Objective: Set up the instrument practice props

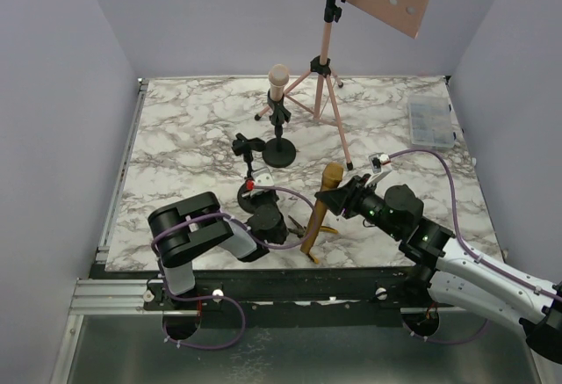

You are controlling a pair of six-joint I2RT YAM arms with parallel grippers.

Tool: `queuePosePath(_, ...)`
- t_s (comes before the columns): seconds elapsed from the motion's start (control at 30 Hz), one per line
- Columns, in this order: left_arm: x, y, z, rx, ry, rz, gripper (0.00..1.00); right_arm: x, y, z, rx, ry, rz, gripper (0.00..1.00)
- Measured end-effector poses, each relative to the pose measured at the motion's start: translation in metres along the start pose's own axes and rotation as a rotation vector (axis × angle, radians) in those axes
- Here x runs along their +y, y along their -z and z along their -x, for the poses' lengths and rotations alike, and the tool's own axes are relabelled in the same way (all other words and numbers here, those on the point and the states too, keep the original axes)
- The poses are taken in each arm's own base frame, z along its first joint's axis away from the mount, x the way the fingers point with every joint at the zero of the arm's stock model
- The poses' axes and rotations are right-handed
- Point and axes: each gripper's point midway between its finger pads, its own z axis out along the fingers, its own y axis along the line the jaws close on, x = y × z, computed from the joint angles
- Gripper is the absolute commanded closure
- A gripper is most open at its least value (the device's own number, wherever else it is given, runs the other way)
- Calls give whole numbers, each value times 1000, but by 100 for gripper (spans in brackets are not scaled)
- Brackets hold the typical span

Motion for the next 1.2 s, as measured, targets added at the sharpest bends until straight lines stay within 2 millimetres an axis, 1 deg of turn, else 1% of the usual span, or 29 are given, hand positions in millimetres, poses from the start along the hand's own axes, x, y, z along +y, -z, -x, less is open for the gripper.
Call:
queuePosePath(0.1, -2, 4, 2, 5, 21, 27, 100, 0, 0, 0, 0, -5, 0, 100)
queuePosePath(0.2, -8, 4, 0, 8, 24, 44, 100, 0, 0, 0, 0, -8, 0, 100)
queuePosePath(0.23, -10, 4, -2, 9, 24, 51, 93, 0, 0, 0, 0, -10, 0, 100)
queuePosePath(0.27, -11, 4, -2, 9, 23, 55, 83, 1, 0, 0, 0, -11, 0, 100)
queuePosePath(0.3, -13, 4, -3, 10, 25, 56, 69, 1, 0, 0, -1, -13, 0, 100)
queuePosePath(0.33, -13, 4, -3, 10, 27, 56, 50, 1, 0, 0, 0, -13, 1, 100)
queuePosePath(0.4, -15, 7, -4, 11, 24, 53, 22, 1, 0, 0, -1, -13, 0, 100)
queuePosePath(0.47, -19, 9, -4, 12, 33, 48, 5, 1, 0, 0, -2, -14, 1, 100)
queuePosePath(0.5, -21, 10, -4, 13, 30, 45, 1, 1, 0, 1, -2, -14, 1, 100)
queuePosePath(0.67, -32, 29, -4, 19, 22, -15, 1, 1, 1, 2, -8, -14, 3, 100)
queuePosePath(0.77, -37, 49, -2, 24, -6, -81, 1, 2, 2, 4, -14, -14, 4, 100)
queuePosePath(0.83, -31, 65, 0, 28, -13, -137, 1, 2, 2, 4, -15, -13, 4, 100)
queuePosePath(0.9, -21, 77, 3, 32, -16, -185, 1, 2, 3, 5, -18, -14, 3, 100)
queuePosePath(0.97, -7, 86, 14, 37, 4, -227, 1, 2, 4, 6, -24, -14, 4, 100)
queuePosePath(1.03, 1, 92, 24, 42, 30, -261, 2, 2, 5, 6, -26, -14, 5, 100)
queuePosePath(1.13, 19, 107, 51, 58, 142, -386, 5, 1, 5, 4, -22, -13, 2, 100)
queuePosePath(1.2, 26, 121, 76, 83, 282, -503, 8, -2, 5, 1, -16, -7, -3, 100)
